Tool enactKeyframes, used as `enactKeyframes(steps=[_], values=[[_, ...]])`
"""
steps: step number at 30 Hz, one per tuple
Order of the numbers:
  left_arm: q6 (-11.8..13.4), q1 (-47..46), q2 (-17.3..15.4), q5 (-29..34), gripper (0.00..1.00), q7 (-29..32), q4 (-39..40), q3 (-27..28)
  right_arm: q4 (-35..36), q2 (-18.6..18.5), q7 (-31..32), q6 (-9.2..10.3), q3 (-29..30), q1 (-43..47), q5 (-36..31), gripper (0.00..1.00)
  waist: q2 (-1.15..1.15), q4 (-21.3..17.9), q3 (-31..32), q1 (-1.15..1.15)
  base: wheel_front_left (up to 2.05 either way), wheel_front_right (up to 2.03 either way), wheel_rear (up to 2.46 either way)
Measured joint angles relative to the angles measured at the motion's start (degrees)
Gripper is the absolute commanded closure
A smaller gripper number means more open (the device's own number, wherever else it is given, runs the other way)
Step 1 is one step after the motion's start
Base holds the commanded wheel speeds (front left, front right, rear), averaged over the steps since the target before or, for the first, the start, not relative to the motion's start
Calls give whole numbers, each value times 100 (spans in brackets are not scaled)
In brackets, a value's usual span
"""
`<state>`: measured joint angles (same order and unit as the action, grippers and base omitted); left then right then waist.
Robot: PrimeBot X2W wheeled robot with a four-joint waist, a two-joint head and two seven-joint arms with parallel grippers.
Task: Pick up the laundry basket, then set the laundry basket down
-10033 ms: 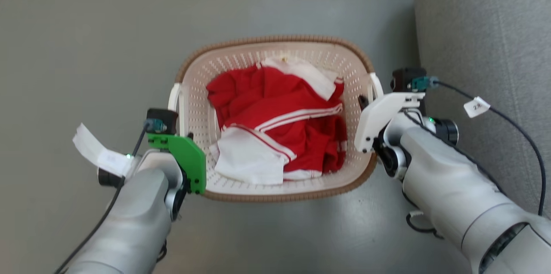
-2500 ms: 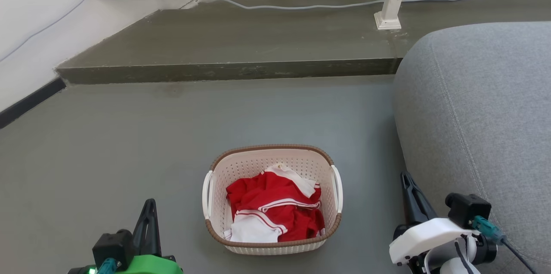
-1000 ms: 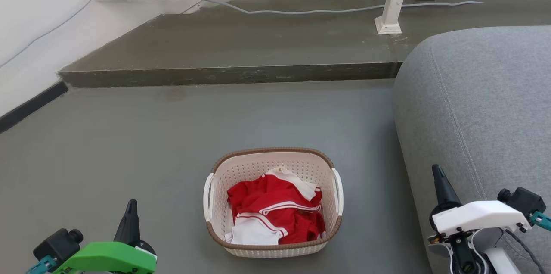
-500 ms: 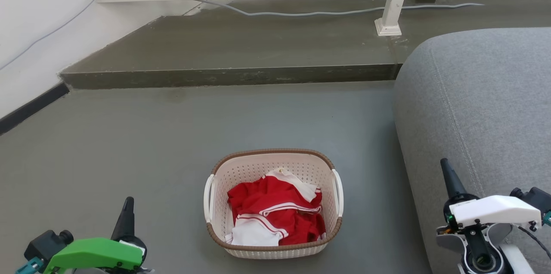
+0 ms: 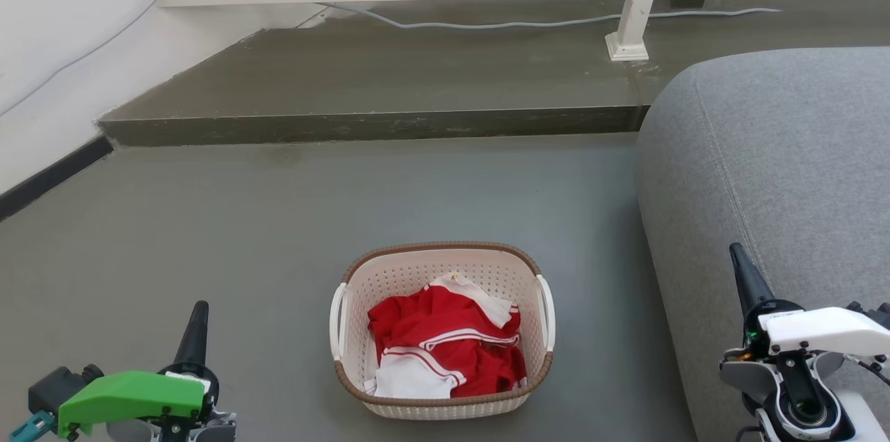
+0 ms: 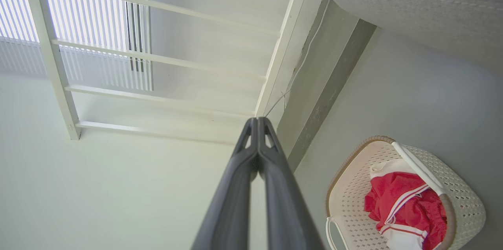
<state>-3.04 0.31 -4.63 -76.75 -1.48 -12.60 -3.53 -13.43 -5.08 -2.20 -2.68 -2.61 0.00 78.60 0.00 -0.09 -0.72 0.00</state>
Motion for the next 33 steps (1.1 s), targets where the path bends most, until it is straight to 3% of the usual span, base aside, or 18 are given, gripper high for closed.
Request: enactKeyframes(steps=[22,33], values=[[-337,-238,-23,-1864,100,379,-188,319,-108,-53,381,-354,445,-218,1735,100,0,9,51,0,0,0,0],[-350,-281,-25,-1896,100,379,-216,326,-144,-53,383,-386,455,-248,1769,100,0,9,52,0,0,0,0]])
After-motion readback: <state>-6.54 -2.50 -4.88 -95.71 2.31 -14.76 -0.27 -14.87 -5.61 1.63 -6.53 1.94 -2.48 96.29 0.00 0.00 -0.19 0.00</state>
